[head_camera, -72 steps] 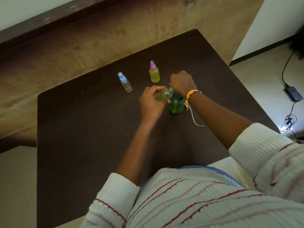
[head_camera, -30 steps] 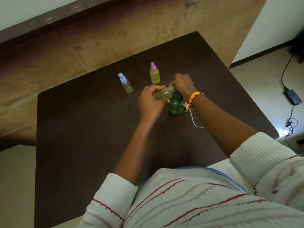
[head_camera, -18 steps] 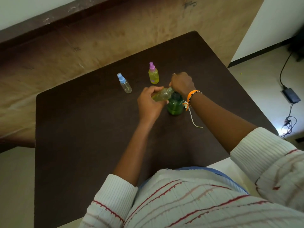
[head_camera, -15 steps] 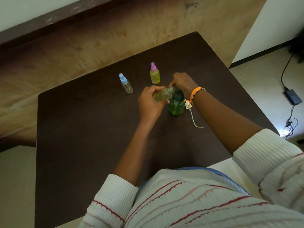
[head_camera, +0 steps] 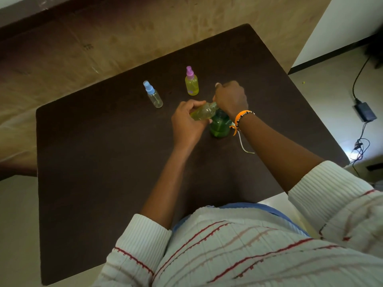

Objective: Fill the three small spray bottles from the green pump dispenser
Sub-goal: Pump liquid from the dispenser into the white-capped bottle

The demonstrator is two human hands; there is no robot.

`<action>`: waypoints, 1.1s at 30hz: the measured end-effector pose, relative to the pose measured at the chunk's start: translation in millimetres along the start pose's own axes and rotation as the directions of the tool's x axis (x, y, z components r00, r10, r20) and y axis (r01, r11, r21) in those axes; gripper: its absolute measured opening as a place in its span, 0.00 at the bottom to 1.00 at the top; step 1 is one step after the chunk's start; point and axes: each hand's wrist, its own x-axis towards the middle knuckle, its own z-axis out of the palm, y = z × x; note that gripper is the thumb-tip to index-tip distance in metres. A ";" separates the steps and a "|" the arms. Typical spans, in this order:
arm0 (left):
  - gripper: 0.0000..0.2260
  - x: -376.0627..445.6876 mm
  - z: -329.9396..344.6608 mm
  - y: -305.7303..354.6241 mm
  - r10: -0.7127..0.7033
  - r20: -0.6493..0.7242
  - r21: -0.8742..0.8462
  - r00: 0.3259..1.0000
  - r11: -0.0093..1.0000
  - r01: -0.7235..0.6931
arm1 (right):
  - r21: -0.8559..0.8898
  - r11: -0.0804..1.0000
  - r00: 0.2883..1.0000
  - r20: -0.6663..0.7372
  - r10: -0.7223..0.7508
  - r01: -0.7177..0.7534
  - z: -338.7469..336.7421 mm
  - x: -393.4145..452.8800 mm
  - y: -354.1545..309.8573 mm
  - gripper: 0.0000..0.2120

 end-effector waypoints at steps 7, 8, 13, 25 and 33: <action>0.20 0.4 -4.3 4.8 0.014 -0.010 -0.019 1.000 1.000 -0.014 | 0.096 0.994 0.973 0.230 0.030 -0.053 -4.7 -1.4 -7.3 0.26; 0.20 0.7 -4.2 4.3 0.016 -0.011 -0.013 1.000 1.000 -0.016 | 0.101 0.993 0.968 0.248 0.032 -0.059 -4.4 0.2 -7.9 0.26; 0.21 0.5 -0.5 2.3 -0.001 -0.011 -0.014 1.000 1.000 0.001 | 0.087 0.996 0.992 0.130 0.002 -0.013 -6.5 -4.5 -5.9 0.20; 0.20 0.0 -2.3 1.9 -0.004 0.005 -0.033 1.000 0.999 0.005 | 0.026 0.999 0.984 0.174 -0.038 0.034 -4.3 1.9 -5.8 0.18; 0.20 0.0 0.5 1.0 -0.014 0.009 -0.038 1.000 0.999 0.014 | 0.063 0.997 0.993 0.103 -0.051 0.044 -4.1 -0.4 -2.0 0.17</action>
